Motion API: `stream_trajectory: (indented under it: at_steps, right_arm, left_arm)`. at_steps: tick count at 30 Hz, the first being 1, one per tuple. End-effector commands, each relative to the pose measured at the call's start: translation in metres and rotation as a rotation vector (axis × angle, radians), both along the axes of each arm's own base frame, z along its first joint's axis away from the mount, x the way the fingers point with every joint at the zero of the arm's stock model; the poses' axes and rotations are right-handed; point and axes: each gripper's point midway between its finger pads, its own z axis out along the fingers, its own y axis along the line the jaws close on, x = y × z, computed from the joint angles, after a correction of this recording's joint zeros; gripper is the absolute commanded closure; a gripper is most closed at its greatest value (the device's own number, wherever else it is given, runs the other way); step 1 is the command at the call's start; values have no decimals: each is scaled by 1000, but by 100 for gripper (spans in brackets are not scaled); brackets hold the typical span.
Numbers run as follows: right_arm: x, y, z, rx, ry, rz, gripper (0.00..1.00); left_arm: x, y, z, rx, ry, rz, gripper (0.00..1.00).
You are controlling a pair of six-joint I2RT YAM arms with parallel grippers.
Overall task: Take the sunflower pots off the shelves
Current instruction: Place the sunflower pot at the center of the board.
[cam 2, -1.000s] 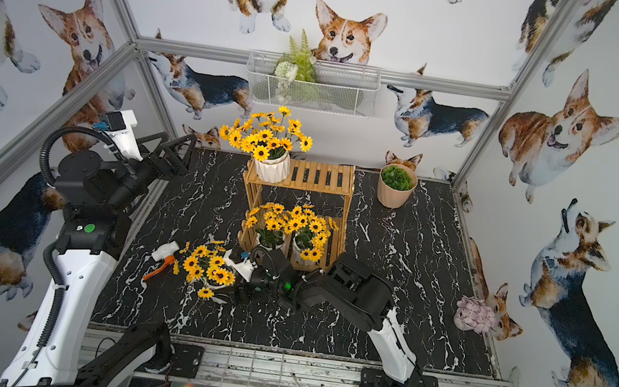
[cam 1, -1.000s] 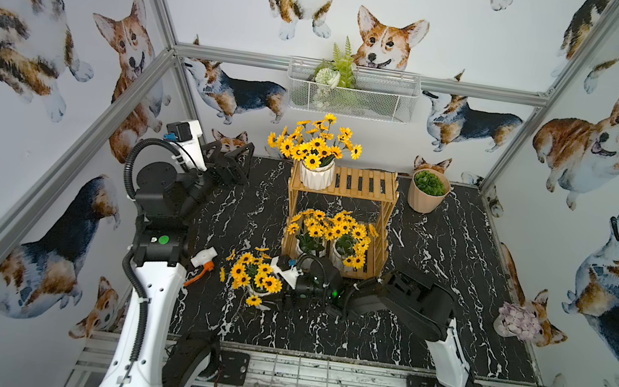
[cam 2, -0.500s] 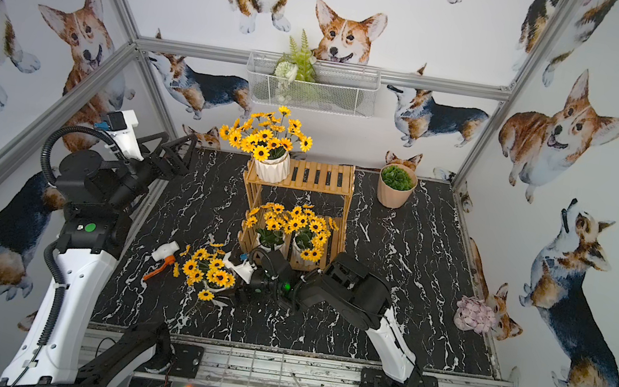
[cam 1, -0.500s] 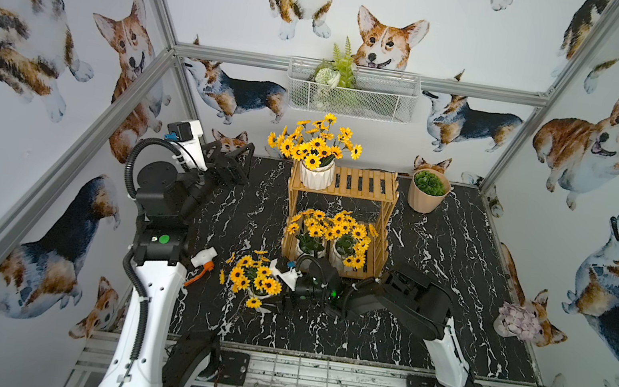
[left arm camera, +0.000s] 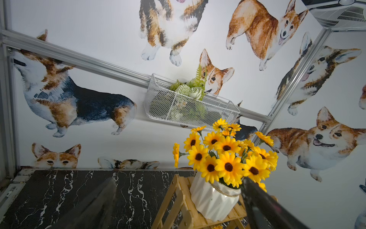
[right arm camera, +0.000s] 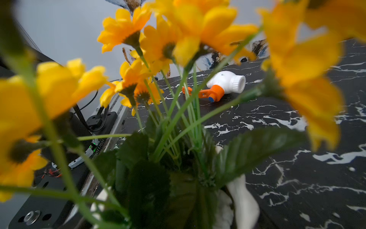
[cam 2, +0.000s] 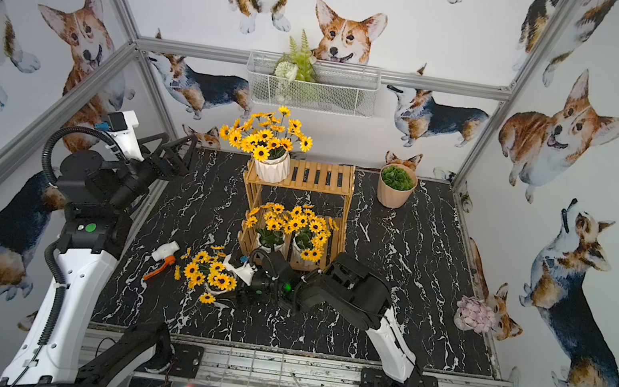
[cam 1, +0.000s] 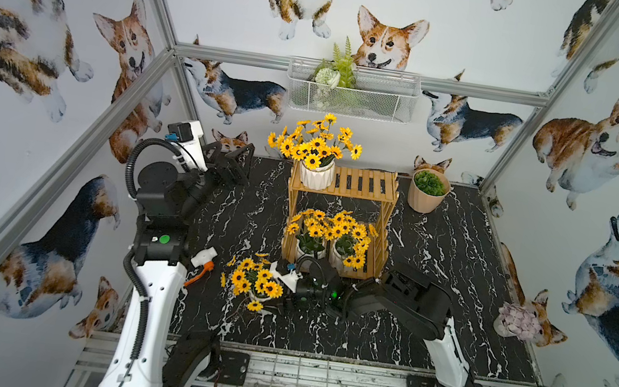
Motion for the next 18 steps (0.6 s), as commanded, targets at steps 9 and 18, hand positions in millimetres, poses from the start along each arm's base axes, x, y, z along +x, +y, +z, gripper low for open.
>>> stream_trajectory:
  at_steps: [9,18]
  right_arm:
    - [-7,-2,-4,-6,-16,36,60]
    - [-10,-2,-9,-50,-8,61,43]
  left_arm:
    - [-2,-1,4,4,-20,-2,0]
    - [-2,-1,3,6,-19,0,0]
